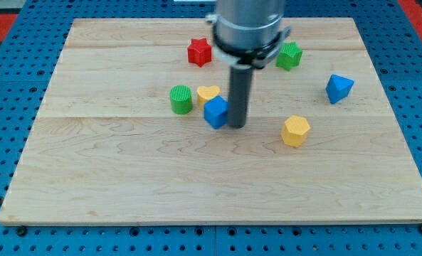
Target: Move the green circle near left to the red star
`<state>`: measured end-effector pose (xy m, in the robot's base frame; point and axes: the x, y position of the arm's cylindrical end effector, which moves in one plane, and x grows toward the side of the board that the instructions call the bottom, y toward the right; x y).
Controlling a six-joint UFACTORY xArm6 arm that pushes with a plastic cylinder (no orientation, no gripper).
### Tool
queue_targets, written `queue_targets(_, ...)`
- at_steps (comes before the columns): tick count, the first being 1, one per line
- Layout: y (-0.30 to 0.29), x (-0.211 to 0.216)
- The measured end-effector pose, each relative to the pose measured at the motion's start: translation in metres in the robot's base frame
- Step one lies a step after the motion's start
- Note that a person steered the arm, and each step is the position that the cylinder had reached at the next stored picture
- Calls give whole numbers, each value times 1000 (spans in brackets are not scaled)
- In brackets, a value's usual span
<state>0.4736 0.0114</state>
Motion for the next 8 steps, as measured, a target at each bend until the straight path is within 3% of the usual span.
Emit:
queue_targets(1, -60, 17)
queue_targets(4, -47, -49)
queue_targets(5, -114, -81)
queue_targets(6, -133, -109)
queue_targets(7, -154, -95)
queue_targets(8, -179, -119)
